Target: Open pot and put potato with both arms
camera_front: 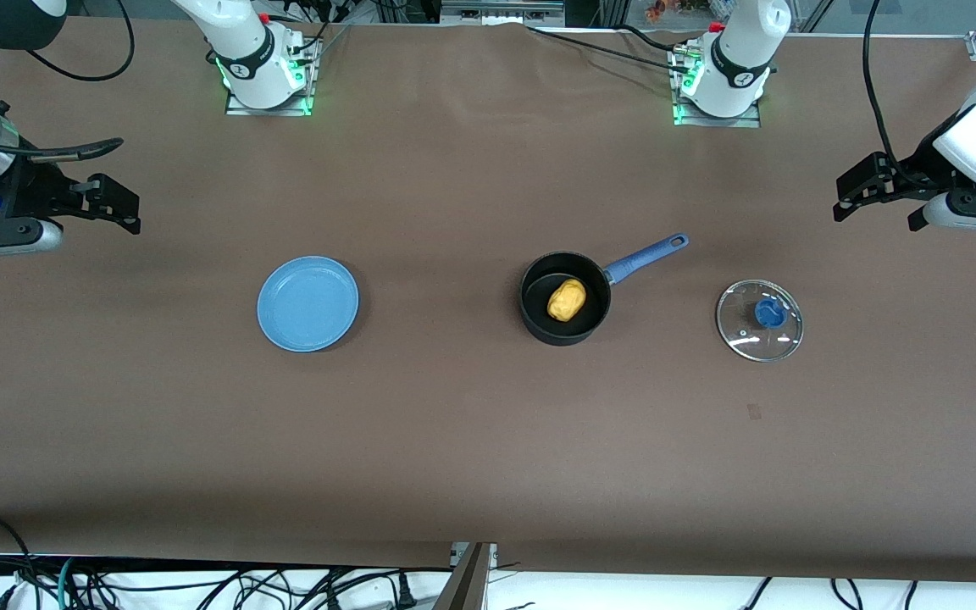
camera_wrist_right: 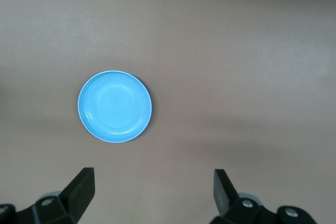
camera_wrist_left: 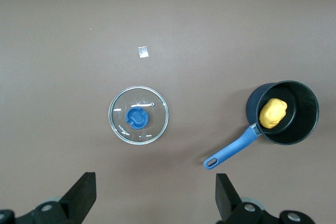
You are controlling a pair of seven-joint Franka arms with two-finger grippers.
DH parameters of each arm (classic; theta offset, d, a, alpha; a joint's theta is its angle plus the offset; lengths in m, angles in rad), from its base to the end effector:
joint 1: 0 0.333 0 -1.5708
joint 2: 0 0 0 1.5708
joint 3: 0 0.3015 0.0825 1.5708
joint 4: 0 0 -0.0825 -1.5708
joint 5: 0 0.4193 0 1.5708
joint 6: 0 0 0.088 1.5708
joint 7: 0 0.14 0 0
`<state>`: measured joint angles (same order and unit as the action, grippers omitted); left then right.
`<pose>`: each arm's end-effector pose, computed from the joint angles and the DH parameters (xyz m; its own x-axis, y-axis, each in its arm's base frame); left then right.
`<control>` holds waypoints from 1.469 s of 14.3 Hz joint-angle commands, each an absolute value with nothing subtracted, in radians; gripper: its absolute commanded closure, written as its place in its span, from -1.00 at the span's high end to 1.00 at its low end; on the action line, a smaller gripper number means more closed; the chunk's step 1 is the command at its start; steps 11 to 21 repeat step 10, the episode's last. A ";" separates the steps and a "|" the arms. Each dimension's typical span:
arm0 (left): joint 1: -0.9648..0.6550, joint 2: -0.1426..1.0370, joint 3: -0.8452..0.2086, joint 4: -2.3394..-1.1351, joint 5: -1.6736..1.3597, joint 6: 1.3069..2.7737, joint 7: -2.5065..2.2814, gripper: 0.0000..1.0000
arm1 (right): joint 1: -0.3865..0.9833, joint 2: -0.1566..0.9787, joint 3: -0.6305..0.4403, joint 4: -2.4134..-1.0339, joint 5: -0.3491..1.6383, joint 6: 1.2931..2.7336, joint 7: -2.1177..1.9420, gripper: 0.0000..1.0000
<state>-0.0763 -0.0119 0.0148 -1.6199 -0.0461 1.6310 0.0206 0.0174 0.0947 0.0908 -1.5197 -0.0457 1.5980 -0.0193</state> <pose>0.5907 -0.0425 0.5645 0.9966 -0.0792 0.0239 -0.0802 -0.9957 0.0457 0.6160 0.0585 0.5484 0.9916 0.1281 -0.0167 0.1286 -0.9910 0.0368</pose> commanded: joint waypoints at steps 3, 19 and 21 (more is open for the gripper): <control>-0.074 0.003 0.003 -1.595 -0.046 1.597 0.017 1.00 | 0.009 0.101 0.097 -1.500 -0.054 1.585 -0.035 1.00; -0.071 0.017 0.009 -1.595 -0.048 1.598 0.023 1.00 | 0.009 0.101 0.097 -1.500 -0.052 1.583 -0.035 1.00; -0.071 0.017 0.009 -1.595 -0.048 1.598 0.023 1.00 | 0.009 0.101 0.097 -1.500 -0.052 1.583 -0.035 1.00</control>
